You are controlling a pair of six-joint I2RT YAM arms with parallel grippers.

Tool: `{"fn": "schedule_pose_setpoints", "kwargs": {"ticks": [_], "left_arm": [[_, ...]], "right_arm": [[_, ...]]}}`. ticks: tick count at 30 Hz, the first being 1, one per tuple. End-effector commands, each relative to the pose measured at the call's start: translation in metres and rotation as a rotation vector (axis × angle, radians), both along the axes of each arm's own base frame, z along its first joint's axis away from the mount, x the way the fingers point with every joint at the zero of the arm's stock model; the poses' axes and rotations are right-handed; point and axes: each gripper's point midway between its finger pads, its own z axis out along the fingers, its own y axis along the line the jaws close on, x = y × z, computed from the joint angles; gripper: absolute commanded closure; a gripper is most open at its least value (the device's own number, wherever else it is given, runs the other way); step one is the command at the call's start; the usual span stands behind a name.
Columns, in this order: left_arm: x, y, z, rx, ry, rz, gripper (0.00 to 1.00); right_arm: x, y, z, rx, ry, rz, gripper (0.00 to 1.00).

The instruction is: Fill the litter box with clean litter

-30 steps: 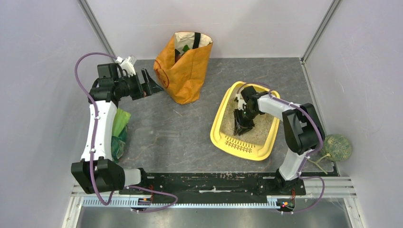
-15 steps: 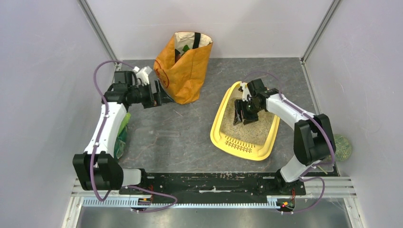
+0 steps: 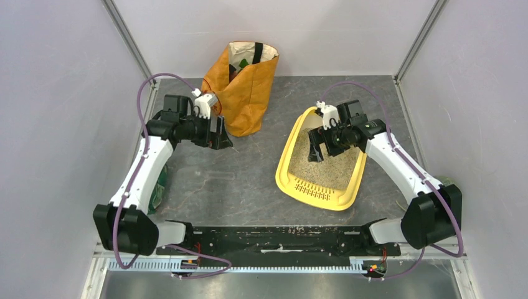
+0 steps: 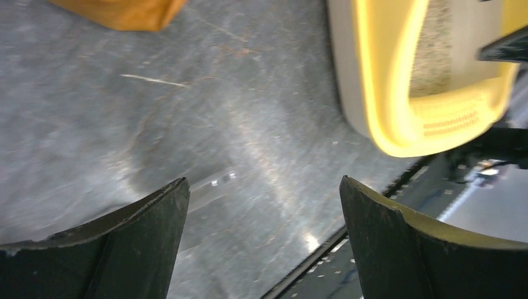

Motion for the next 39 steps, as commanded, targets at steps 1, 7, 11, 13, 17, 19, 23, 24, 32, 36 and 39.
{"fn": "schedule_pose_setpoints", "kwargs": {"ticks": [1, 7, 11, 13, 17, 19, 23, 24, 32, 36, 39], "left_arm": [[-0.01, 0.047, 0.014, 0.263, -0.115, 0.044, 0.04], [-0.025, 0.123, 0.056, 0.414, -0.165, 0.311, 0.03], [-0.047, 0.173, 0.066, 0.456, -0.08, 0.379, 0.03], [-0.059, 0.162, 0.066, 0.446, -0.095, 0.24, 0.03], [-0.064, 0.152, 0.052, 0.44, -0.081, 0.054, 0.03], [-0.064, 0.148, 0.046, 0.437, -0.09, -0.043, 0.04], [-0.057, 0.138, 0.04, 0.447, -0.161, -0.185, 0.04], [-0.051, 0.141, 0.042, 0.458, -0.173, -0.17, 0.05], [-0.042, 0.233, 0.076, 0.717, -0.068, 0.293, 0.03], [-0.076, 0.253, 0.05, 0.712, 0.067, 0.32, 0.02], [-0.091, 0.251, 0.032, 0.666, 0.125, 0.317, 0.0]], "right_arm": [[-0.009, 0.006, 0.026, 0.03, -0.071, 0.136, 0.03], [-0.009, 0.003, 0.038, -0.002, -0.084, 0.192, 0.03], [-0.006, 0.008, 0.049, -0.002, -0.109, 0.231, 0.03], [-0.005, 0.012, 0.052, 0.003, -0.12, 0.256, 0.03], [-0.001, 0.021, 0.054, 0.011, -0.115, 0.282, 0.03], [0.0, 0.024, 0.054, 0.007, -0.112, 0.294, 0.03], [0.0, 0.028, 0.056, 0.009, -0.11, 0.309, 0.03], [0.0, 0.029, 0.056, 0.009, -0.111, 0.313, 0.03], [-0.003, 0.027, 0.054, -0.003, -0.102, 0.31, 0.03], [-0.002, 0.03, 0.054, 0.005, -0.099, 0.313, 0.03], [0.004, 0.034, 0.058, 0.004, -0.121, 0.318, 0.03]]}}
